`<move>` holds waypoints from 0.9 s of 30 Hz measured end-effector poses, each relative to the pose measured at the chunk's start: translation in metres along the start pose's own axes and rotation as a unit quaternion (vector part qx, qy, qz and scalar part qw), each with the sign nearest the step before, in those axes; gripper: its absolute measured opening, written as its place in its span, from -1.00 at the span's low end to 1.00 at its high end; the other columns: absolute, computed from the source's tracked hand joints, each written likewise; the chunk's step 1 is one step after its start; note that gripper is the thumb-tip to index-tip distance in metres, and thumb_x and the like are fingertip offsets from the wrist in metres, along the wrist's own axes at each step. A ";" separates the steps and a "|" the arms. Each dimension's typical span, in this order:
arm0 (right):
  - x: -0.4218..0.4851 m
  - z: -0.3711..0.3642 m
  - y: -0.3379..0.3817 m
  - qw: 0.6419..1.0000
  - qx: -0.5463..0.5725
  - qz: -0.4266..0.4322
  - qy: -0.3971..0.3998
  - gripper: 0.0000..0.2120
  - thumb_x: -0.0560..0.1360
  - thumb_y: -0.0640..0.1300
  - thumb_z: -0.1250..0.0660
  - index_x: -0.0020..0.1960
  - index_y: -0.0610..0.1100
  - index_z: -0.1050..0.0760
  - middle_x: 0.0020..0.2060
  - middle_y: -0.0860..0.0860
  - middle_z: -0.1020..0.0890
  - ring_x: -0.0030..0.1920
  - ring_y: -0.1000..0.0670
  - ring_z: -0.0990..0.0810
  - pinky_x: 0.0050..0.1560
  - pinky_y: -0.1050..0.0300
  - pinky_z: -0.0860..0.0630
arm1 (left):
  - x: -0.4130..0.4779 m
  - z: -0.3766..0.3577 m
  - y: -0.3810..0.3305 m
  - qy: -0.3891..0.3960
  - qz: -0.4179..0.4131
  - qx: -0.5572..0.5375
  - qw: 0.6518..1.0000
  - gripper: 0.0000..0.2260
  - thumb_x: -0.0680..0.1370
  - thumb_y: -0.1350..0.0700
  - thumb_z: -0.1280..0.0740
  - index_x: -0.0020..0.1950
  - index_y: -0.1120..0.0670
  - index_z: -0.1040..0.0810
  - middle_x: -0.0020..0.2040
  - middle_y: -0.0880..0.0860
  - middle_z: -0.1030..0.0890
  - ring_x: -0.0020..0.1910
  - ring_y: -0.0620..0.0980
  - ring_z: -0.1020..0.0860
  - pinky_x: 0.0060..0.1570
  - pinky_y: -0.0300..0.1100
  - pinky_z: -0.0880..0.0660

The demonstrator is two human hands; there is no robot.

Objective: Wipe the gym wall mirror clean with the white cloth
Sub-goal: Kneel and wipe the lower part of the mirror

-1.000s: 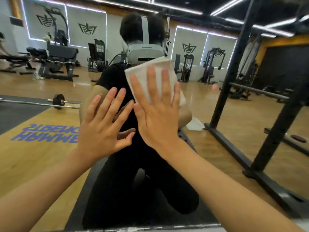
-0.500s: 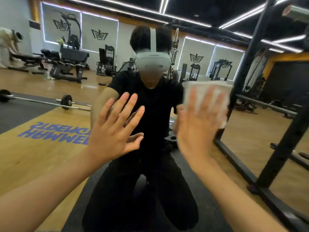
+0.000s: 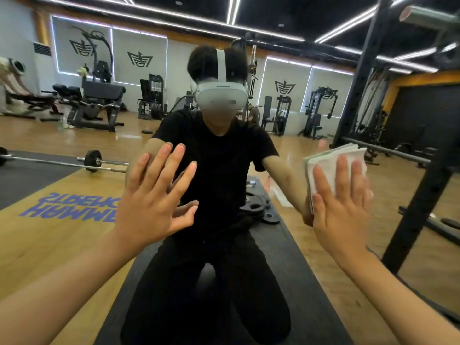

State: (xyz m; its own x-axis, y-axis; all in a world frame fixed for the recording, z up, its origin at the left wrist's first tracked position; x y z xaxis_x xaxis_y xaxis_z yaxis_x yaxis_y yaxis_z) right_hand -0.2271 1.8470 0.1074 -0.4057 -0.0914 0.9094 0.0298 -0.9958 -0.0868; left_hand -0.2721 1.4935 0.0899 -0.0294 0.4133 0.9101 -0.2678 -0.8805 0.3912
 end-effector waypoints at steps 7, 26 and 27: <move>0.055 -0.003 0.168 0.995 0.088 0.001 -0.042 -0.47 0.77 0.09 0.00 0.71 0.10 0.01 0.70 -0.13 0.00 0.69 -0.27 0.09 0.64 -0.33 0.17 | 0.001 0.000 0.000 0.006 0.007 -0.018 1.000 -0.37 0.67 -0.10 -0.25 0.68 0.14 -0.25 0.69 0.27 -0.15 0.68 0.28 -0.13 0.63 0.25 -0.08; -0.022 -0.036 0.144 0.983 0.059 0.171 -0.045 -0.48 0.76 0.03 -0.11 0.69 0.08 -0.15 0.68 -0.10 -0.13 0.67 -0.19 -0.05 0.63 -0.27 -0.02 | 0.004 0.004 -0.004 0.021 0.029 -0.029 0.999 -0.42 0.68 -0.07 -0.23 0.65 0.15 -0.29 0.63 0.33 -0.24 0.65 0.33 -0.17 0.64 0.24 -0.04; -0.009 -0.032 0.146 0.985 0.064 0.151 -0.045 -0.46 0.76 0.03 -0.10 0.71 0.05 -0.09 0.68 -0.10 -0.08 0.68 -0.19 -0.01 0.64 -0.28 0.01 | 0.004 0.005 -0.004 0.020 0.029 -0.028 0.999 -0.43 0.68 -0.07 -0.23 0.64 0.15 -0.30 0.63 0.32 -0.24 0.65 0.33 -0.17 0.64 0.23 -0.05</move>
State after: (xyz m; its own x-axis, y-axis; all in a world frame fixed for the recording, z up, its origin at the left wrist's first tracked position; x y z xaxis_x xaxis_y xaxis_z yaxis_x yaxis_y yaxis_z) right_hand -0.2482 1.7029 0.0731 -0.2779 -0.3782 0.8830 0.2534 -0.9155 -0.3124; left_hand -0.2663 1.4977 0.0926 -0.0839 0.3716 0.9246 -0.3187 -0.8891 0.3284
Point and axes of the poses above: each hand's wrist, its own x-axis towards the middle knuckle, its own z-axis out of the back of the hand, y = z × x, the point moved 5 cm from there along x, towards the middle knuckle
